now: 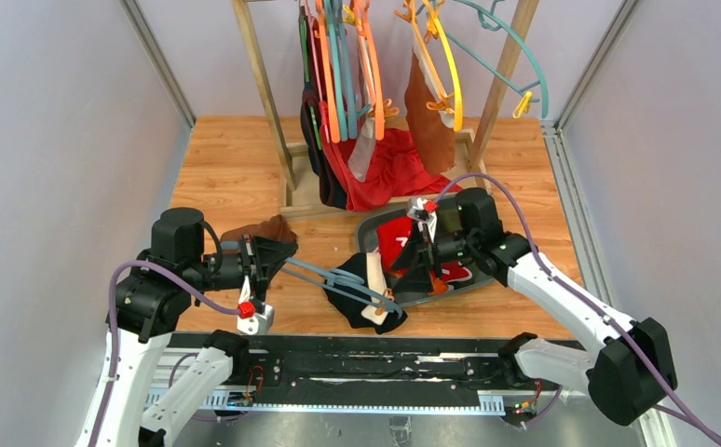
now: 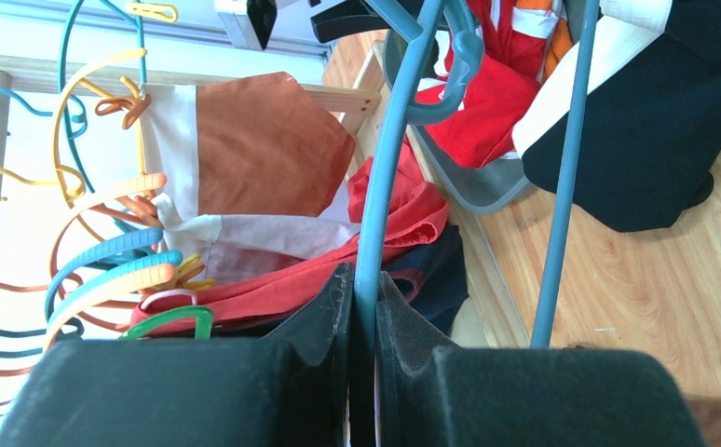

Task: Remove the underwear clipped to the hanger
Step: Remove the underwear from the hanger.

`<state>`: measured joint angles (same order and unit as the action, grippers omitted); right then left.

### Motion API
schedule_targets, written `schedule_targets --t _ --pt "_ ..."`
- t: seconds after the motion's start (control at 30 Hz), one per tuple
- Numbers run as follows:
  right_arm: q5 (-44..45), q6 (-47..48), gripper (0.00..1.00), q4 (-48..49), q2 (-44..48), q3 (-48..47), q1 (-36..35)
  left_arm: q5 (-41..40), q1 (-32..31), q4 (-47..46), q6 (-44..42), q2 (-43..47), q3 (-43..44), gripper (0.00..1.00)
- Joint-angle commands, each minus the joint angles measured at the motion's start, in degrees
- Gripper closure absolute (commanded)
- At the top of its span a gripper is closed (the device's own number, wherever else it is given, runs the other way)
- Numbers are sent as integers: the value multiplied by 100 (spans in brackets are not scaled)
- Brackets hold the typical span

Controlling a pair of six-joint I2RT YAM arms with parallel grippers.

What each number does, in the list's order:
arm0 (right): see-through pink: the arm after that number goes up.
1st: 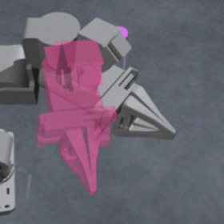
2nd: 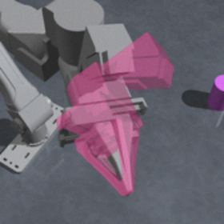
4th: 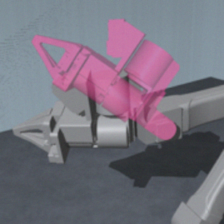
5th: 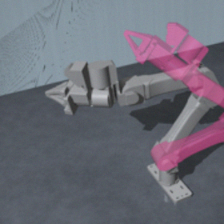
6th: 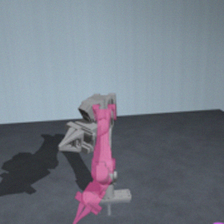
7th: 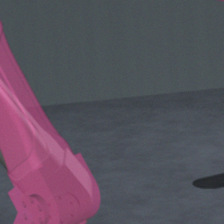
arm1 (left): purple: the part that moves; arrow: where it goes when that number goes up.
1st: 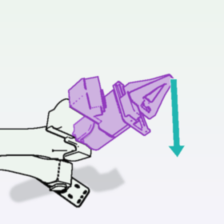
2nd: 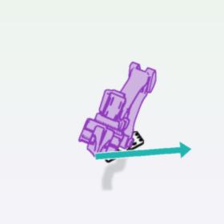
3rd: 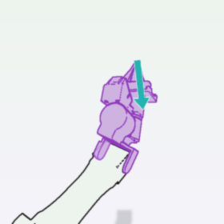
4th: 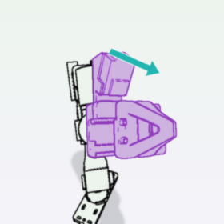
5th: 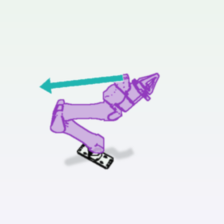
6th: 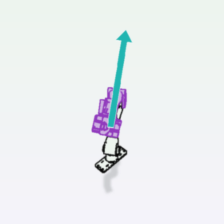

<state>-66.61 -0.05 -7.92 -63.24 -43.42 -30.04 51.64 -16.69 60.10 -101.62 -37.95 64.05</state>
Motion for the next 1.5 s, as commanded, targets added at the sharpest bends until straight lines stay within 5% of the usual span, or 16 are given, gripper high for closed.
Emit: schedule_targets --t 0.0,0.6,1.47 --pt "-212 -31 35 171 -152 47 -195 209 -19 -184 -121 35 -20 100" --pt "-434 447 51 -336 -724 -195 -415 125 -12 -183 -198 41 -33 100" --pt "-339 159 40 -480 -821 -363 -417 -75 -14 -182 -368 -7 -51 100"
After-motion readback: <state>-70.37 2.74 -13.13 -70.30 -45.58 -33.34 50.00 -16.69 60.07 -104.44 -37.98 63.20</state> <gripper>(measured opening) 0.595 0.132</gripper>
